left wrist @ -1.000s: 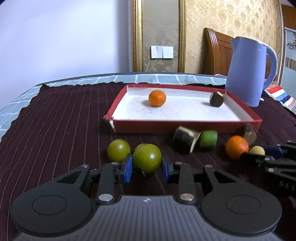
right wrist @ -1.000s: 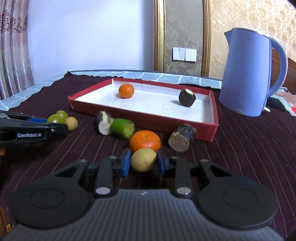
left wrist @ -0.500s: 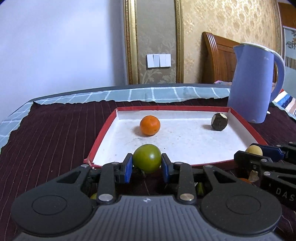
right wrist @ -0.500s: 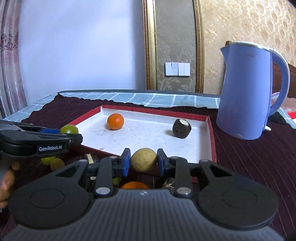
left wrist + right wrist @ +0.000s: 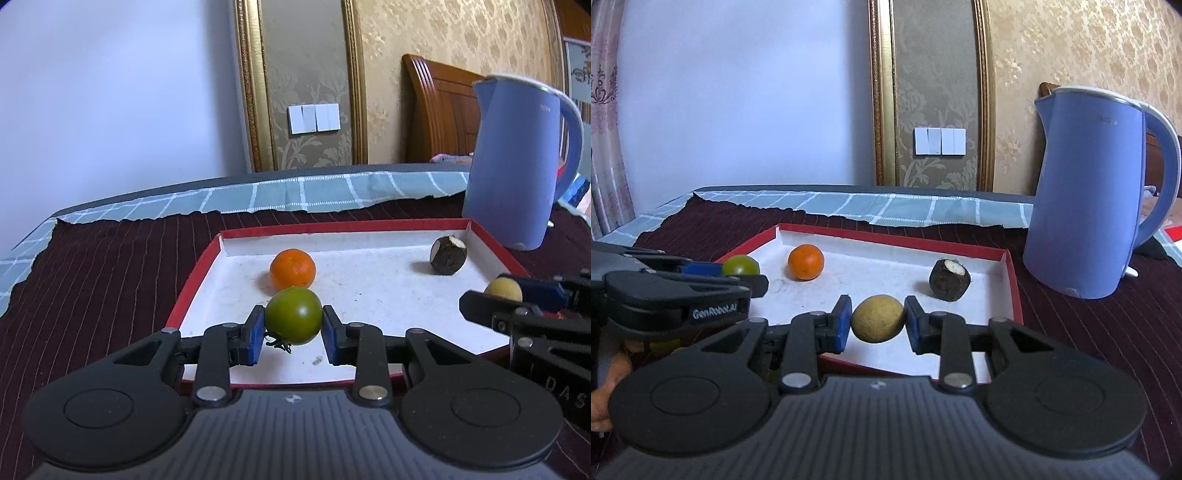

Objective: Organize fruits
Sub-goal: 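Carry the yellow fruit and the green tomato over the red tray with both tools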

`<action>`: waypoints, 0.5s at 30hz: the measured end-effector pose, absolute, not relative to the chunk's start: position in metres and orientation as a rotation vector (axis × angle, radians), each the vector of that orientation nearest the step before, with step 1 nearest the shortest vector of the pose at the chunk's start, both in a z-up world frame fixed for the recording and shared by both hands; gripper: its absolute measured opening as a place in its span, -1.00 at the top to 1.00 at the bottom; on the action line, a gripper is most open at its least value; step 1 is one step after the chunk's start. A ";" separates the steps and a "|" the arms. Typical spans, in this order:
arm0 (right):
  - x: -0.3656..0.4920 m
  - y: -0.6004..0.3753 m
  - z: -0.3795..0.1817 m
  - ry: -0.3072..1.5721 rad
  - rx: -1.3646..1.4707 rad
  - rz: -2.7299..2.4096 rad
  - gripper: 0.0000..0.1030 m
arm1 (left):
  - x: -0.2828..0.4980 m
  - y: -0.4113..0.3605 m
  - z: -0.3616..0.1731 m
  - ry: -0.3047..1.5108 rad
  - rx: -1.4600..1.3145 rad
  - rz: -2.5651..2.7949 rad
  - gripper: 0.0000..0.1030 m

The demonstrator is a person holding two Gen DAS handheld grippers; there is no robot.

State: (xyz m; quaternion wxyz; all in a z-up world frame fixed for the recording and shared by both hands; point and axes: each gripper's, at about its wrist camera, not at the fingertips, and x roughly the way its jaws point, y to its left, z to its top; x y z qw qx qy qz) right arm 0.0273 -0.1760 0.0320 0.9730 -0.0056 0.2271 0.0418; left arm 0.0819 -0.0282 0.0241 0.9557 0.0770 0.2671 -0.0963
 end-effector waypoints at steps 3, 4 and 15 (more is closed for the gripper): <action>0.032 -0.176 0.034 0.459 -0.018 0.081 0.44 | 0.087 -0.032 0.023 0.546 0.164 -0.192 0.39; 0.034 -0.176 0.034 0.458 -0.019 0.080 0.44 | 0.089 -0.033 0.023 0.547 0.164 -0.191 0.39; 0.066 -0.185 0.035 0.448 0.018 0.062 0.44 | 0.112 -0.044 0.020 0.529 0.176 -0.175 0.39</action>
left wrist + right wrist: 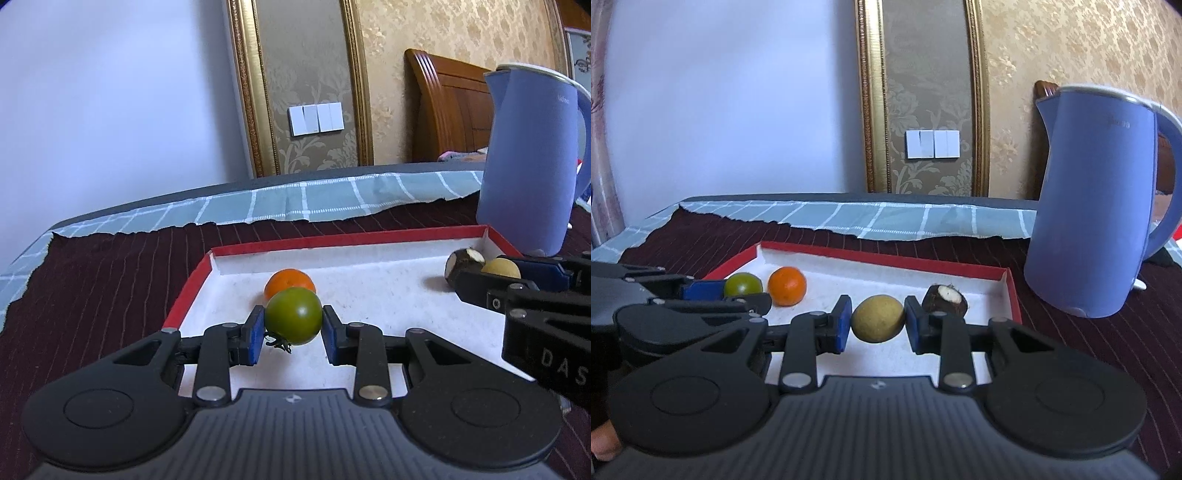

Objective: Organize fruits
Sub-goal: 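Carry the yellow fruit and the green tomato over the red tray with both tools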

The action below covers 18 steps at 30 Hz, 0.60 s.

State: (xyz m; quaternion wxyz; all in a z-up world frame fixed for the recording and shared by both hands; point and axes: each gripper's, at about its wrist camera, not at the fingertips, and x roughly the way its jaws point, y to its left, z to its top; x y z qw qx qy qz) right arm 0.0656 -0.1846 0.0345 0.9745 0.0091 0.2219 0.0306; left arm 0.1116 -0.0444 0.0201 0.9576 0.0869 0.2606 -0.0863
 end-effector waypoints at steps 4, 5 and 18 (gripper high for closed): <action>0.072 -0.190 0.028 0.437 0.052 0.058 0.44 | 0.115 -0.046 0.015 0.535 0.173 -0.178 0.39; 0.073 -0.192 0.026 0.441 0.060 0.059 0.44 | 0.117 -0.046 0.014 0.539 0.176 -0.176 0.39; 0.080 -0.188 0.030 0.451 0.028 0.058 0.44 | 0.131 -0.053 0.011 0.550 0.203 -0.138 0.39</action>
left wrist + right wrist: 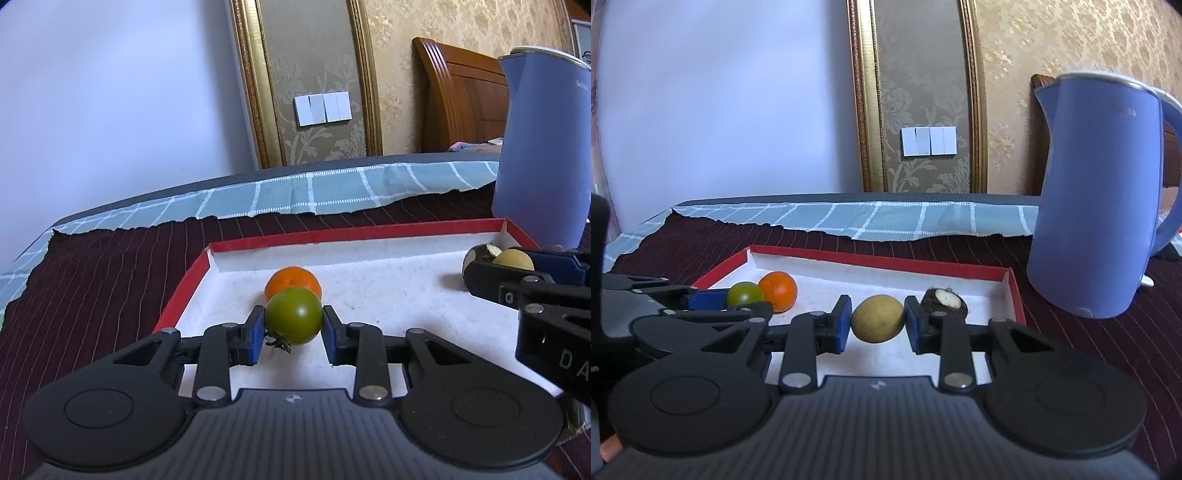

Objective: Organize fruits
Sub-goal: 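Carry the yellow fruit and the green tomato over the red tray with both tools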

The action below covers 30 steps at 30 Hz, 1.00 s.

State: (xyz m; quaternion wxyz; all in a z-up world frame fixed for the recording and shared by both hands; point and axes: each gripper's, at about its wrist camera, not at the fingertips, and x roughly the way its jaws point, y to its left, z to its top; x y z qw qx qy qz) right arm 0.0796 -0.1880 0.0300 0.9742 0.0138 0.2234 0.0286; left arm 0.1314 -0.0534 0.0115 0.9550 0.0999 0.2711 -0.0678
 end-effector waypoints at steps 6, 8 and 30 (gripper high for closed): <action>0.089 -0.184 0.033 0.456 0.000 0.052 0.44 | 0.138 -0.056 0.013 0.537 0.202 -0.131 0.39; 0.093 -0.184 0.033 0.462 -0.008 0.047 0.44 | 0.141 -0.057 0.012 0.541 0.203 -0.127 0.39; 0.137 -0.186 0.037 0.464 -0.027 0.020 0.43 | 0.165 -0.056 0.015 0.537 0.167 -0.117 0.39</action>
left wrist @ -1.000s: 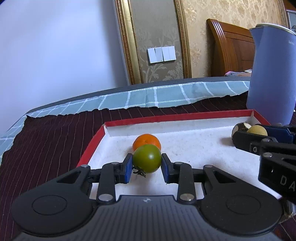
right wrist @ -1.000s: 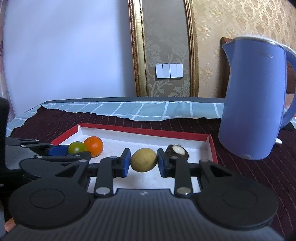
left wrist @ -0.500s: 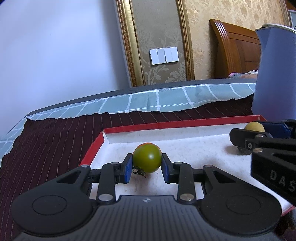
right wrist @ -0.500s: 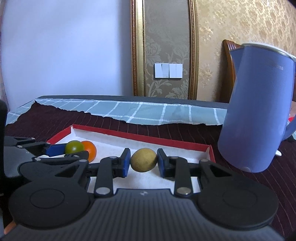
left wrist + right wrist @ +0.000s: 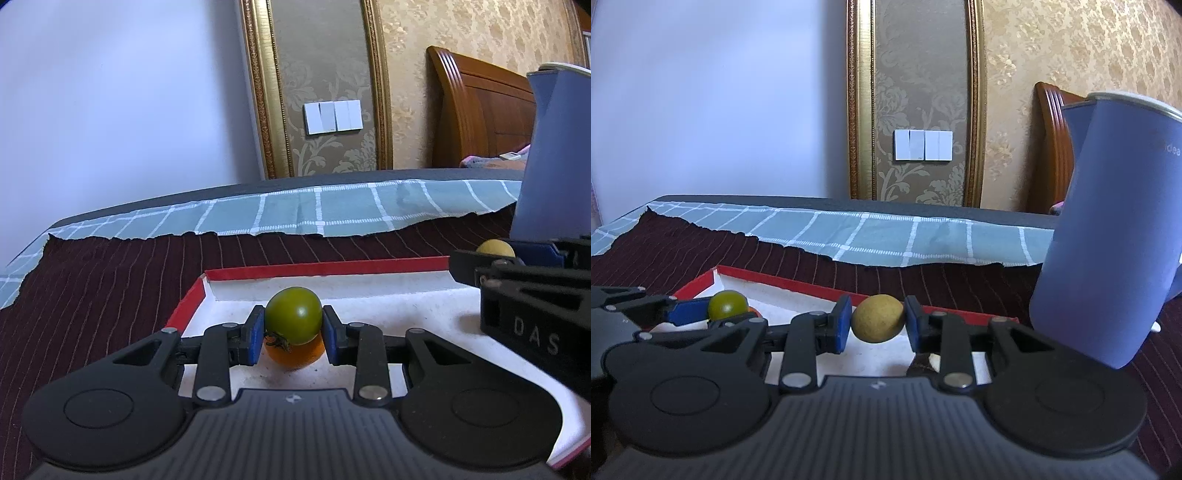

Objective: Organize fruits
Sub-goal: 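Carry the yellow fruit and the green tomato over the red tray with both tools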

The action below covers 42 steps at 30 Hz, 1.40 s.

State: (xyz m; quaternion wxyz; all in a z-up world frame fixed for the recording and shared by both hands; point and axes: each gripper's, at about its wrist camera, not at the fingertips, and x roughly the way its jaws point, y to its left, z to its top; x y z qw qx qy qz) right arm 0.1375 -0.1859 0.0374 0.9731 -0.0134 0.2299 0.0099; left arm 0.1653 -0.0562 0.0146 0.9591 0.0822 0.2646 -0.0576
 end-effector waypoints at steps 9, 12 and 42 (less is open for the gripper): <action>0.142 -0.190 0.034 0.477 -0.009 0.013 0.43 | 0.168 -0.060 0.014 0.530 0.175 -0.106 0.39; 0.143 -0.190 0.033 0.483 -0.016 0.011 0.43 | 0.170 -0.065 0.014 0.530 0.181 -0.109 0.39; 0.139 -0.220 0.026 0.506 0.041 -0.073 0.43 | 0.174 -0.082 0.013 0.516 0.223 -0.124 0.39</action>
